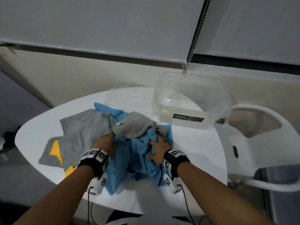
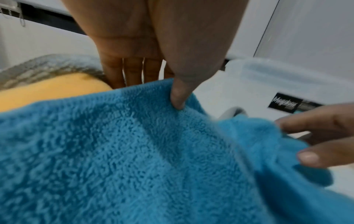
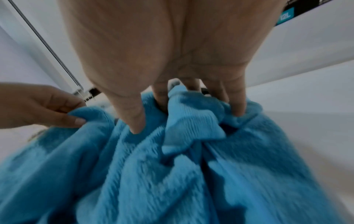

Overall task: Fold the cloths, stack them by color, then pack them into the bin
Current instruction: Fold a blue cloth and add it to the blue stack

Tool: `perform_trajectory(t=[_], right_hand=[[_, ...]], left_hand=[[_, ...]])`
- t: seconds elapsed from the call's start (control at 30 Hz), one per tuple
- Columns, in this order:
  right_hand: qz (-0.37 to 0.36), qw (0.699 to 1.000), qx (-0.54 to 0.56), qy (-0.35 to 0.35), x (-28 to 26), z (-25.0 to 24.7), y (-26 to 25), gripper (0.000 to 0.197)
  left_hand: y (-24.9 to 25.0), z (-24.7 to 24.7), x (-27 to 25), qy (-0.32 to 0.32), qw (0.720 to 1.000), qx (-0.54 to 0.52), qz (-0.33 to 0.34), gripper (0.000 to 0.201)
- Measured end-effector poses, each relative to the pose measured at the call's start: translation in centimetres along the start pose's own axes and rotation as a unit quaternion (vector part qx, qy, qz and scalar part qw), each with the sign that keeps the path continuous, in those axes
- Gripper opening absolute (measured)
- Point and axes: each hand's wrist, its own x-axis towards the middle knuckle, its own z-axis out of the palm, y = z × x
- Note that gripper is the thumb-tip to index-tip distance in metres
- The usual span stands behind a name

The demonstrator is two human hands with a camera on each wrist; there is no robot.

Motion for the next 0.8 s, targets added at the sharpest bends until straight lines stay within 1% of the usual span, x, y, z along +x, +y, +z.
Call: perform_trajectory(t=[0.07,0.1,0.17,0.2,0.23,0.3,0.33,0.37,0.43,0.47,0.5,0.57,0.63,0.67,0.73,0.8], right_hand=[[-0.01,0.999,0.01,0.042,-1.1,-1.7,-0.2,0.065],[-0.025,0.997,0.021,0.067,-1.8,-2.7,-0.4,0.062],[-0.09,0.989,0.054,0.102,-3.1,-4.8,-1.2,0.065],[-0.135,0.983,0.073,0.103,-3.6,-5.6,-1.8,0.07],[-0.181,0.974,0.092,0.098,-4.4,-6.7,-2.8,0.076],[-0.249,0.955,0.129,0.097,-5.6,-9.1,-4.9,0.08],[-0.264,0.946,0.152,0.11,-6.3,-10.4,-5.8,0.076],[-0.265,0.942,0.168,0.122,-6.9,-11.8,-6.6,0.066],[-0.248,0.941,0.173,0.153,-8.1,-14.2,-7.3,0.034],[-0.235,0.943,0.171,0.164,-8.6,-15.2,-7.3,0.02],[-0.23,0.942,0.171,0.173,-9.1,-16.1,-7.1,0.015],[-0.228,0.942,0.155,0.19,-9.8,-17.3,-6.9,0.022],[-0.221,0.942,0.128,0.218,-10.6,-18.4,-6.8,0.029],[-0.217,0.941,0.118,0.231,-10.9,-18.9,-6.7,0.029],[-0.2,0.943,0.104,0.246,-11.7,-19.5,-6.6,0.025],[-0.178,0.945,0.099,0.255,-12.3,-20.0,-6.5,0.022]], left_hand=[[1.5,-1.2,-1.4,0.032,0.998,-0.033,0.049,0.024],[2.5,-1.9,-2.2,0.053,0.993,-0.054,0.089,0.027],[4.8,-3.6,-4.3,0.074,0.977,-0.09,0.178,0.046],[5.8,-4.6,-5.2,0.07,0.969,-0.105,0.214,0.053],[6.8,-5.8,-6.0,0.062,0.961,-0.121,0.24,0.056],[8.2,-8.7,-6.7,0.051,0.947,-0.137,0.285,0.053],[8.6,-10.2,-6.7,0.052,0.941,-0.134,0.308,0.048],[9.0,-11.9,-6.7,0.058,0.935,-0.125,0.326,0.043],[8.9,-15.0,-6.6,0.076,0.935,-0.087,0.336,0.028],[8.8,-16.4,-6.6,0.086,0.939,-0.063,0.328,0.026],[8.5,-17.6,-6.5,0.091,0.944,-0.039,0.315,0.028],[7.8,-19.3,-6.2,0.083,0.949,-0.015,0.305,0.032],[7.0,-20.2,-6.0,0.082,0.948,-0.012,0.308,0.027],[6.6,-20.6,-5.8,0.091,0.946,-0.008,0.311,0.022],[5.8,-21.3,-5.4,0.127,0.935,-0.01,0.33,0.016],[5.2,-22.2,-5.3,0.174,0.92,-0.038,0.349,0.022]])
